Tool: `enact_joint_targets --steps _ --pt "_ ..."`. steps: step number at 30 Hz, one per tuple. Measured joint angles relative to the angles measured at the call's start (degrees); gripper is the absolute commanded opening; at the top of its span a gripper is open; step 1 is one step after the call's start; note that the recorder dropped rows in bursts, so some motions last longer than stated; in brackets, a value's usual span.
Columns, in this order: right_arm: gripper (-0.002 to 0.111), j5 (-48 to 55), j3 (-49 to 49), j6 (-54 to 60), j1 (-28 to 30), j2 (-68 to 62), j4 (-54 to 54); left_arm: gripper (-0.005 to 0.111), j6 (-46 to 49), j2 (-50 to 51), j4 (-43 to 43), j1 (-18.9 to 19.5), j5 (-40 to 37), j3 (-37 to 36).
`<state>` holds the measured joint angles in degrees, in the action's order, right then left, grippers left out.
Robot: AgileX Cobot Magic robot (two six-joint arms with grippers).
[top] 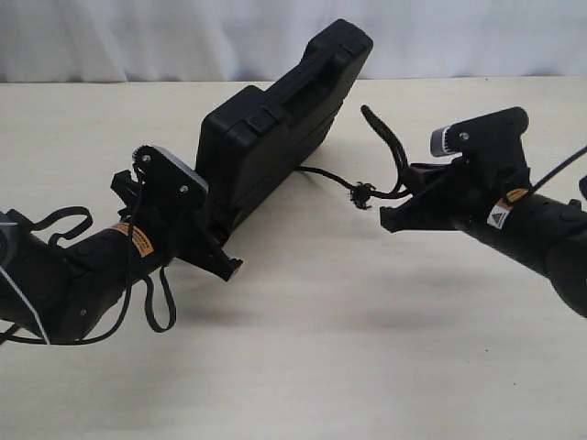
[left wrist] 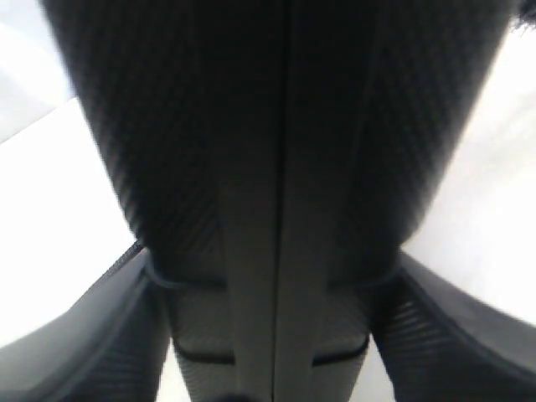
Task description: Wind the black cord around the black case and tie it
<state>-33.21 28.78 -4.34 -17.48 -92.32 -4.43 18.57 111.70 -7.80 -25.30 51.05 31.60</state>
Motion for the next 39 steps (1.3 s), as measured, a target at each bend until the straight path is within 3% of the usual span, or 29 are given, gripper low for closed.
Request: enact_joint_targets --steps 9,19,32,39 --pt "0.004 -4.8 -1.3 -5.2 0.0 0.0 -12.0 0.000 0.0 0.0 0.4 0.0 0.0 0.0" --pt "0.004 -9.1 -1.2 -5.2 -1.3 -0.1 -12.3 0.000 1.1 0.0 3.6 0.5 -0.2 0.0" --pt "0.004 -3.4 6.9 -5.2 -1.3 -6.0 -10.8 0.000 4.1 0.0 4.2 0.5 -0.6 0.0" --pt "0.004 -7.5 7.3 -7.7 -1.3 -6.0 -10.2 0.000 5.9 0.0 4.4 0.5 -0.9 0.0"
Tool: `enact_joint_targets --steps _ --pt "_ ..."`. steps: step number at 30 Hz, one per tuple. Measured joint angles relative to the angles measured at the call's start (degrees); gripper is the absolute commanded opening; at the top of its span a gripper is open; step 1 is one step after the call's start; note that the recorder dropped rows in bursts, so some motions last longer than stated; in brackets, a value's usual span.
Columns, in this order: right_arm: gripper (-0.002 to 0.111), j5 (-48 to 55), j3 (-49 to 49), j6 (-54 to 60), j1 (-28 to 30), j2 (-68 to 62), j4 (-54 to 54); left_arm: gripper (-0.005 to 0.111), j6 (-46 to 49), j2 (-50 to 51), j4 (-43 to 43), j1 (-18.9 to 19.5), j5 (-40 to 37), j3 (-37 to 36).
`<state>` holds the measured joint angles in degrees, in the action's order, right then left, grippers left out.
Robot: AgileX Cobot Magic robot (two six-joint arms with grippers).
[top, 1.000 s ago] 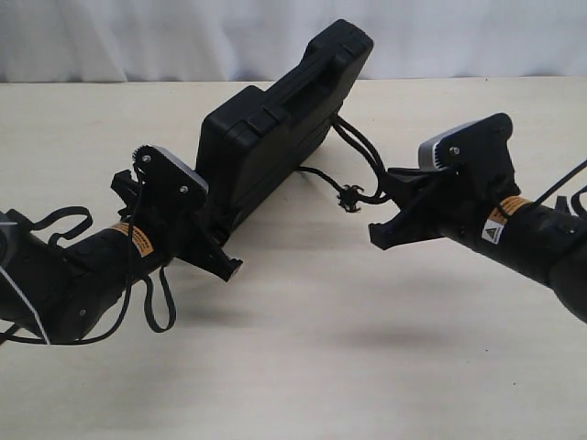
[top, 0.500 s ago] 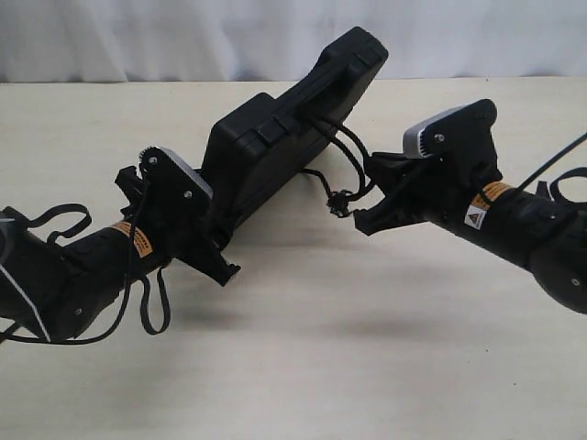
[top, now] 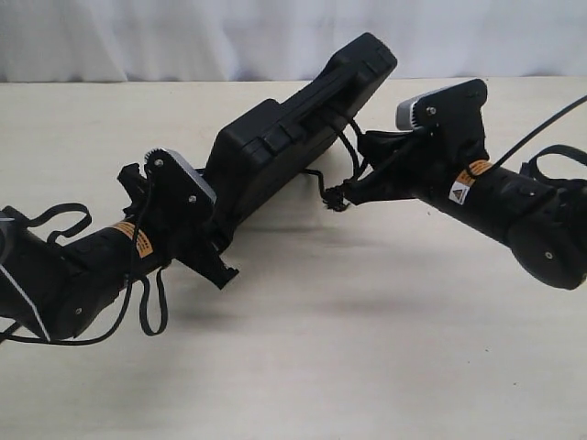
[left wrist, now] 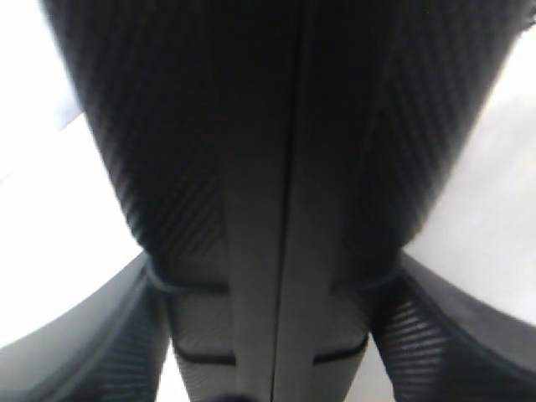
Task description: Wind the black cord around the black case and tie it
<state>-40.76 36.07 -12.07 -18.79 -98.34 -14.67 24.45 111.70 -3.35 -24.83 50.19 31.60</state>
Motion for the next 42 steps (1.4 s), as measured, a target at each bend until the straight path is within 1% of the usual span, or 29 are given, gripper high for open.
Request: enact_joint_targets --steps 2,4,6,7,10,11,12,15,22,25,28,31,34,38,42 --pt "0.004 -1.1 0.3 -2.1 0.0 0.0 0.0 0.000 1.2 0.0 1.3 0.1 -0.3 0.0" --pt "0.004 -1.6 0.4 -3.2 0.0 0.0 0.0 0.007 3.0 0.0 3.7 0.1 -0.5 0.0" --pt "0.004 -1.7 0.5 -4.6 0.0 0.0 -0.6 0.017 4.3 0.0 5.4 0.1 -0.6 0.0" --pt "0.004 -1.7 0.5 -5.2 0.0 0.0 -1.2 0.025 4.6 0.0 5.9 0.1 -0.6 0.0" --pt "0.004 -1.8 0.5 -7.0 0.0 0.0 -2.9 0.044 5.2 0.0 6.4 0.1 -0.9 0.0" --pt "0.004 -1.8 0.5 -7.2 0.0 0.0 -3.0 0.054 5.2 0.0 6.4 0.1 -1.0 0.0" --pt "0.004 -1.9 0.5 -7.7 0.0 0.0 -3.3 0.058 5.2 -0.1 6.4 0.1 -1.0 0.0" --pt "0.004 -1.9 0.5 -8.0 0.0 0.0 -3.4 0.065 5.3 -0.1 6.5 0.1 -1.3 0.1" --pt "0.004 -1.2 0.5 -8.2 0.0 -0.2 -3.6 0.080 5.0 -2.6 8.1 0.1 -6.6 0.1" --pt "0.004 -1.2 0.5 -8.2 0.0 -0.2 -3.6 0.086 3.7 -3.6 8.6 0.1 -9.2 0.1" --pt "0.004 -1.2 0.5 -8.3 0.0 -0.2 -3.6 0.091 1.7 -3.8 8.8 0.1 -10.8 0.1" --pt "0.004 -1.2 0.5 -8.3 0.0 -0.2 -3.6 0.092 -0.4 -3.9 8.8 0.1 -12.1 0.1" --pt "0.004 -1.2 0.5 -8.3 0.0 -0.2 -3.6 0.092 -0.9 -5.0 9.6 0.1 -15.1 0.1" --pt "0.004 -1.2 0.5 -8.3 0.0 -0.2 -3.6 0.092 -1.3 -9.6 10.4 0.1 -21.6 -0.3" --pt "0.004 -1.2 0.5 -8.4 0.0 -0.2 -3.6 0.092 -1.6 -15.8 11.7 0.1 -22.6 -3.1"
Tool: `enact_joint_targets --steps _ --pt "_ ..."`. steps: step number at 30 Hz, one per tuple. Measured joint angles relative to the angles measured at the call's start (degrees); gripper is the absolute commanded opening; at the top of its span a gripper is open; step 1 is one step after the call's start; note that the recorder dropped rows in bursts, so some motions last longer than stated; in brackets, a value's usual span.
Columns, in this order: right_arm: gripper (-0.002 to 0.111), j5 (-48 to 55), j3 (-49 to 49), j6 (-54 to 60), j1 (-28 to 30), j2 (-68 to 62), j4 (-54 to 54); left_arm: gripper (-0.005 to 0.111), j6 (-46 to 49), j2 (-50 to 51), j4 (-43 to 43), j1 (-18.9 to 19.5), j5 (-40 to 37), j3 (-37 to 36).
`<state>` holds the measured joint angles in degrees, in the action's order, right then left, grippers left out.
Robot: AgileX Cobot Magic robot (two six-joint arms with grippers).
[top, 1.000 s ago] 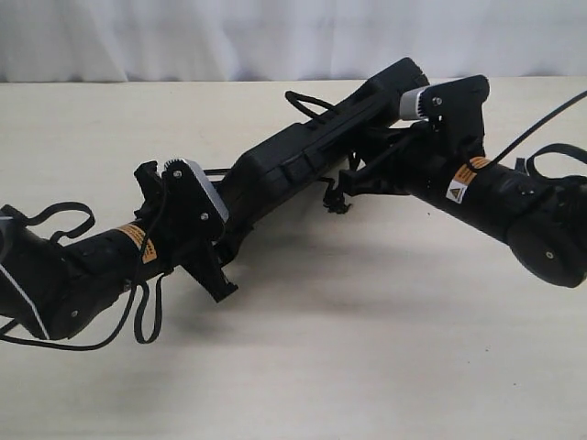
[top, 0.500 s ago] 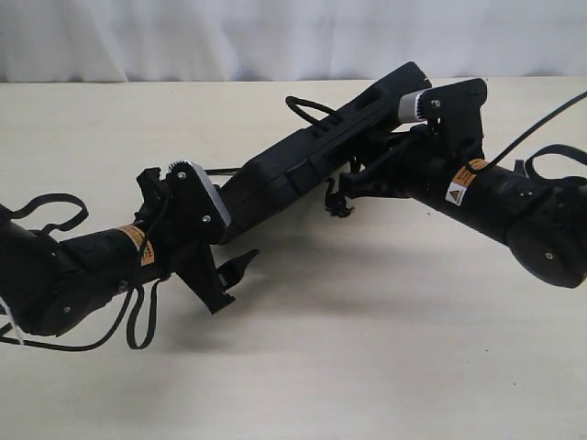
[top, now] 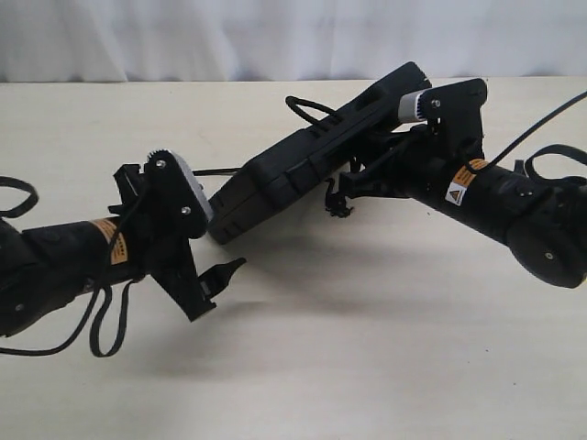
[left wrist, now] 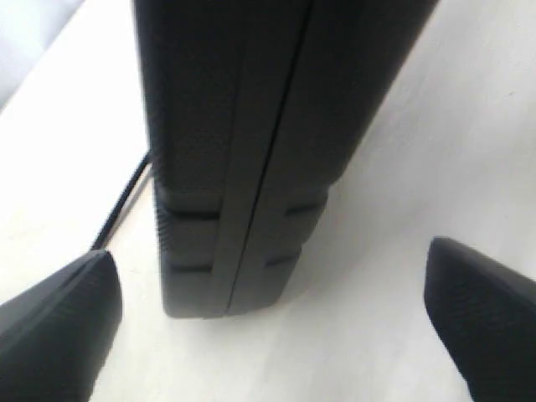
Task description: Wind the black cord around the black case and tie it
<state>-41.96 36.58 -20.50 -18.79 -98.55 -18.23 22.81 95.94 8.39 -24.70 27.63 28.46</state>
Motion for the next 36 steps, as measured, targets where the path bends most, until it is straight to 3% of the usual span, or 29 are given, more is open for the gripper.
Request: enact_joint_targets --steps 8,11,14,17,26,29,33,36 --pt "0.004 0.0 0.0 0.0 0.0 0.0 0.0 0.092 -3.1 -11.4 -0.4 0.0 7.2 -6.2" --pt "0.004 0.0 0.0 0.0 0.0 0.0 0.0 0.092 -9.0 -14.9 -1.2 0.0 12.2 -5.8" --pt "0.004 0.0 0.0 0.0 0.0 0.0 0.0 0.092 -15.7 -16.1 -1.2 0.0 12.6 -2.4" --pt "0.004 0.0 0.0 0.0 0.0 0.0 0.0 0.092 -21.0 -16.0 -1.2 0.0 2.3 5.1" --pt "0.004 0.5 0.0 0.0 0.0 0.0 0.0 0.091 -27.1 -7.5 -4.6 1.0 -39.2 39.7" --pt "0.004 0.5 0.0 0.0 0.0 0.0 0.0 0.091 -20.2 -1.5 -13.9 2.3 -51.3 50.0" --pt "0.004 0.5 0.0 0.0 0.0 0.0 0.0 0.091 -2.2 8.6 -36.1 4.8 -67.9 59.6" --pt "0.004 0.5 0.0 0.0 0.0 0.0 -0.2 0.091 4.3 14.2 -47.8 6.0 -74.8 64.3"
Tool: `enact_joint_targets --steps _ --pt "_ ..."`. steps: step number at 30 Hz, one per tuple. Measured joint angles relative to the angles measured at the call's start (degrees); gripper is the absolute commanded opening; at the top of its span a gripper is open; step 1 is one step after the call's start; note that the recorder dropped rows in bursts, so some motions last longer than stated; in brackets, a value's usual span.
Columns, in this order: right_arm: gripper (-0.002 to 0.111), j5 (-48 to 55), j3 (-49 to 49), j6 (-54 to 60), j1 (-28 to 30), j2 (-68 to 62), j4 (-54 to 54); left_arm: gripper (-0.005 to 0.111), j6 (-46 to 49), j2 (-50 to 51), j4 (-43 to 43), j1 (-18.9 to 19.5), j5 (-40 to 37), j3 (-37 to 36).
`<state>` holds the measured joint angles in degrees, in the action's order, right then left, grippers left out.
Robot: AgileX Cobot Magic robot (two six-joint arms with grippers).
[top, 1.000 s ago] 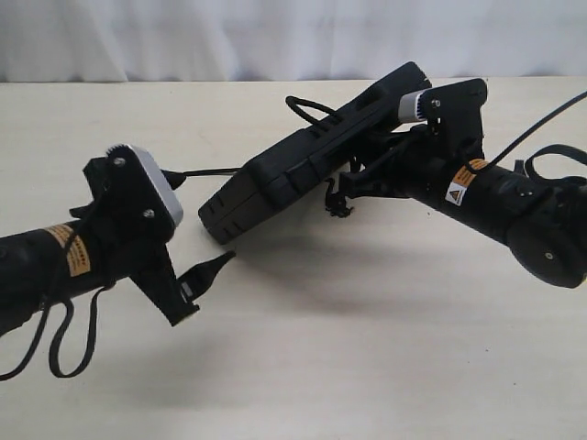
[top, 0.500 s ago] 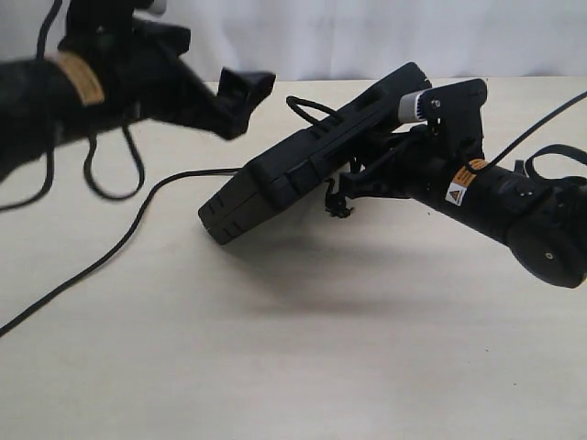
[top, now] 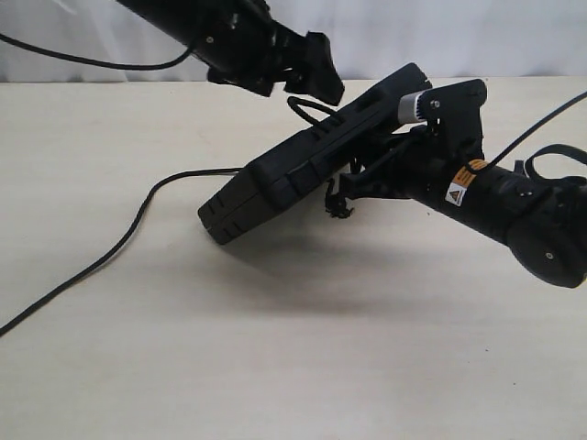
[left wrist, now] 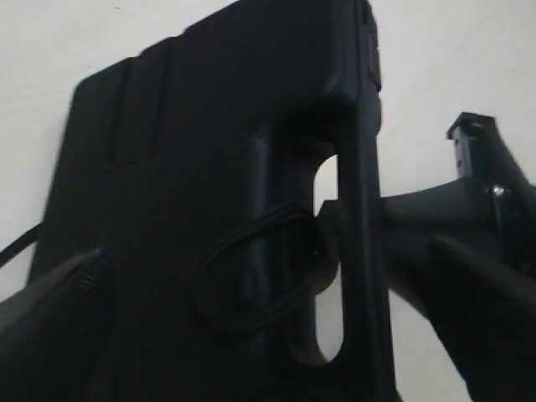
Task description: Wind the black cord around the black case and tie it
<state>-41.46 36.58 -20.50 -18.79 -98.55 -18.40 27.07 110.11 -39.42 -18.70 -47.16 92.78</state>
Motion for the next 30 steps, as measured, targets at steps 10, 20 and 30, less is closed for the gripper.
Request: enact_joint_targets --steps 10,20,30 --pt "0.004 0.1 0.0 0.0 0.0 0.0 -0.1 0.091 2.2 5.5 -5.9 1.6 -1.1 2.2" --pt "0.032 0.4 0.0 -2.0 0.0 0.0 -0.1 0.015 2.5 7.9 -7.2 1.6 -1.3 2.2" --pt "0.068 15.3 0.0 -4.4 0.0 3.7 0.3 0.000 2.8 7.9 -11.2 1.6 1.5 2.2"
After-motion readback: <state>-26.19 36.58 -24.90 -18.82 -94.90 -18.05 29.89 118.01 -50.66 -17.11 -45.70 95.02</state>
